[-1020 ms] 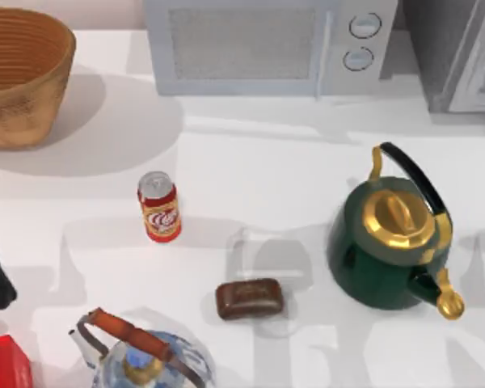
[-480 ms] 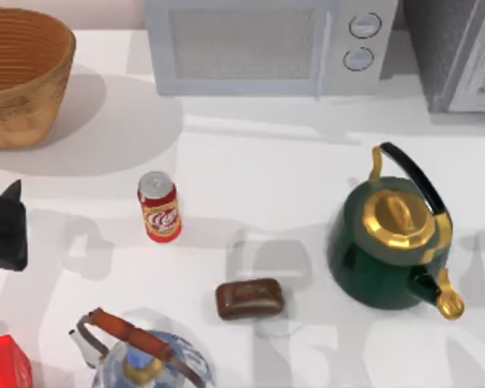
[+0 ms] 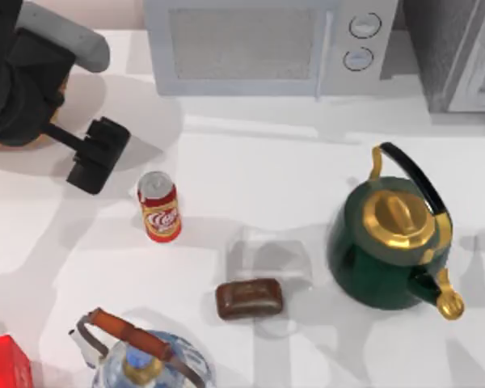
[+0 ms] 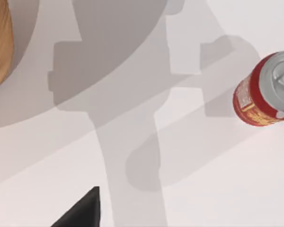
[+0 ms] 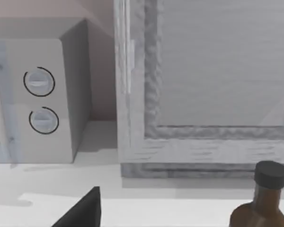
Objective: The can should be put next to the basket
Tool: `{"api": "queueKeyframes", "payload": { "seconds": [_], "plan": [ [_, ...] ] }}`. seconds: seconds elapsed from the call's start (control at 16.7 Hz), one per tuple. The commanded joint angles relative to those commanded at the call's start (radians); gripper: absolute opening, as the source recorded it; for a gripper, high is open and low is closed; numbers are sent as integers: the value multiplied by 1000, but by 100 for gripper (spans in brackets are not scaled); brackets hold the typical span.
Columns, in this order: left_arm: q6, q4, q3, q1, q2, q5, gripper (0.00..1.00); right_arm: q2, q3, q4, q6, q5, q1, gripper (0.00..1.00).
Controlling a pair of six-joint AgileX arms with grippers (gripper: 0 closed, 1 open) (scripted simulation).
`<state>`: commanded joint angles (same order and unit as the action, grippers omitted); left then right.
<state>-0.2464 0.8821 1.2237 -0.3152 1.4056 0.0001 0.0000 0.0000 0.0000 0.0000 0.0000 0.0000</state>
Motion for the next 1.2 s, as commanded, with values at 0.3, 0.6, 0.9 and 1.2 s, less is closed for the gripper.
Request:
{"api": "queueKeyframes", "payload": {
  "seconds": [0.3, 0.6, 0.9, 1.2],
  "plan": [
    [-71, 255, 368, -91, 438, 0, 100, 0, 0, 0, 0, 0, 0, 100],
    [-108, 388, 548, -139, 655, 1, 100, 0, 0, 0, 0, 0, 0, 100],
    [-110, 396, 559, -142, 667, 1, 100, 0, 0, 0, 0, 0, 0, 100],
    [-112, 322, 493, -140, 679, 1, 100, 0, 0, 0, 0, 0, 0, 100]
  ]
}}
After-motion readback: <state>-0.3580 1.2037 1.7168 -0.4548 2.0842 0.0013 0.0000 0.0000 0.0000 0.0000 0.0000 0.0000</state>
